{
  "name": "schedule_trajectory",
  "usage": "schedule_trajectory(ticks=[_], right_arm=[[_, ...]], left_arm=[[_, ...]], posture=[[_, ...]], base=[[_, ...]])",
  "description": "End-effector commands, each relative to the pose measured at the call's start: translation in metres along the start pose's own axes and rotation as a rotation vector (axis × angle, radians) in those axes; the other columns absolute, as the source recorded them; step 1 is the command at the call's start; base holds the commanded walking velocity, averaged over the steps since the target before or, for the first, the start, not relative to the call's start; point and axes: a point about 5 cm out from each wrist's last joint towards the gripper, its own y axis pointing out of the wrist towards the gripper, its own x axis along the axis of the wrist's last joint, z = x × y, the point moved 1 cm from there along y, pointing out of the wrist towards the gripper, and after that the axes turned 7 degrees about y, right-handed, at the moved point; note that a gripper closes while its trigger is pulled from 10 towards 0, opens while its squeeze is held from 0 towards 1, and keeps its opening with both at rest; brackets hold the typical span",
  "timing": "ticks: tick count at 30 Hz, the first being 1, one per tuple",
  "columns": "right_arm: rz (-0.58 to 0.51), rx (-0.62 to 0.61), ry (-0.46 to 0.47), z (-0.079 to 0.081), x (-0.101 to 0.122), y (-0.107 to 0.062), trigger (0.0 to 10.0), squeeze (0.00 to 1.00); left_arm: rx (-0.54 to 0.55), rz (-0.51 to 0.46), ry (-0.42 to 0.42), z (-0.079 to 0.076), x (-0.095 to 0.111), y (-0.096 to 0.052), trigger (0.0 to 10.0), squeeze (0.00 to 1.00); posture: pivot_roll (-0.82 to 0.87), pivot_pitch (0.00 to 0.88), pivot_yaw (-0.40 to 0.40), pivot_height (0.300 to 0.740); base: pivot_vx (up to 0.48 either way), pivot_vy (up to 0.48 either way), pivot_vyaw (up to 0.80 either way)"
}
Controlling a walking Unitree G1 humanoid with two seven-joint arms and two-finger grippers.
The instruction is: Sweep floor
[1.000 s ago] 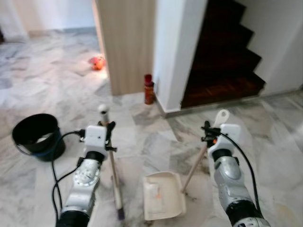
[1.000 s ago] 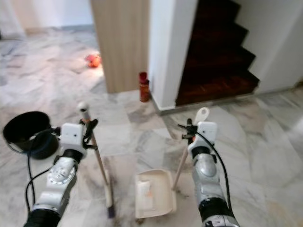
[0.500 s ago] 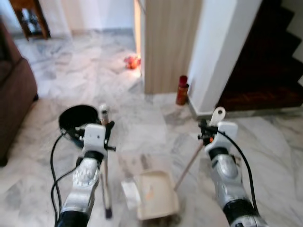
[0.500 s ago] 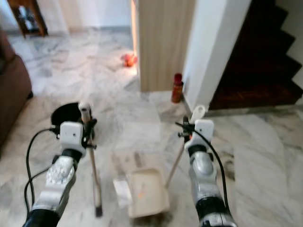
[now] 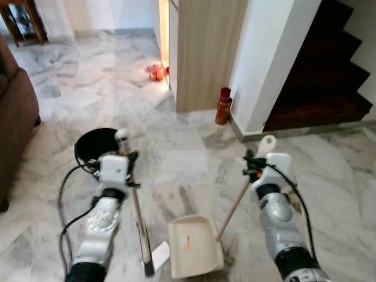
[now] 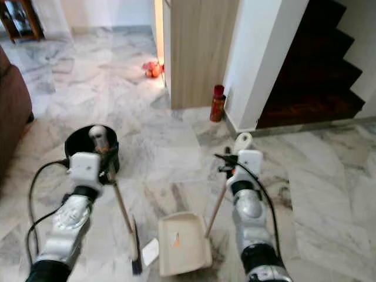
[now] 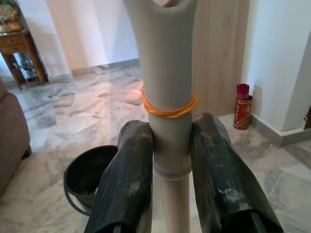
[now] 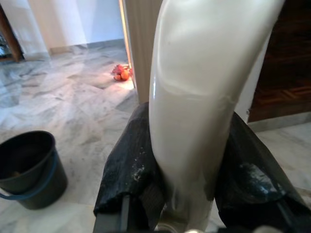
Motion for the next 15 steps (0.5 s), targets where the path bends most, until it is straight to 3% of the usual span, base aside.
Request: schedule_trajectory(ticks=[1, 6, 9, 15], right_arm=[[-0.065, -0.011, 0.013, -0.002, 0.012, 0.003, 10.0, 0.0], [-0.079, -0.034, 0.004, -0.004, 0.014, 0.002, 10.0, 0.0], [-0.089, -0.042, -0.028, -0.006, 0.014, 0.001, 10.0, 0.0], [-0.079, -0.058, -0.062, -0.009, 0.012, 0.001, 10.0, 0.0]], left_arm=[[-0.001, -0.065, 0.008, 0.0, 0.014, 0.003, 10.0, 0.0], [-0.001, -0.054, 0.053, 0.01, 0.012, -0.001, 10.0, 0.0], [-0.046, -0.028, 0.121, 0.014, 0.006, -0.004, 10.0, 0.0], [-0.088, 0.023, 0.16, 0.017, -0.005, -0.013, 10.0, 0.0]], posture=[[0.06, 0.0, -0.017, 0.74], [0.07, 0.0, -0.018, 0.74], [0.08, 0.0, -0.021, 0.74], [0.08, 0.0, -0.032, 0.74]], base=[[0.0, 0.0, 0.0], [0.0, 0.0, 0.0], [0.0, 0.0, 0.0], [0.0, 0.0, 0.0]])
